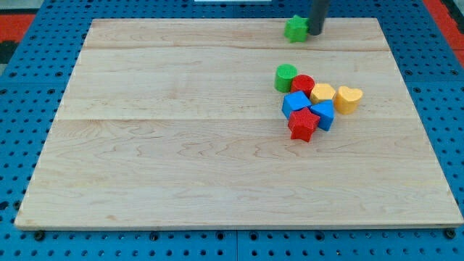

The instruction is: Move the green star to the top center of the board

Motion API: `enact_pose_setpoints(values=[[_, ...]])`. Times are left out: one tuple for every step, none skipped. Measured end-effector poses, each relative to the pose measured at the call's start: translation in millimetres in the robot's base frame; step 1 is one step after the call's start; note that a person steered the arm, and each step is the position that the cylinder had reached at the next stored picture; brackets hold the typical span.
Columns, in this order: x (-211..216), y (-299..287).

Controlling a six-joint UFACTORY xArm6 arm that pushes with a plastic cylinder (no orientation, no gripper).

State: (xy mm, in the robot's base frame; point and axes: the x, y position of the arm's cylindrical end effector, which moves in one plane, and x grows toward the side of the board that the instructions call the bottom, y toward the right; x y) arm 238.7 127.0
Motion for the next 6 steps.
enact_pose_setpoints(values=[[2.8, -36.8], [-11.8, -7.2], [-30.8, -2.1], [-25.7, -57.6], [-22.1, -116.6], [-22.1, -119.7]])
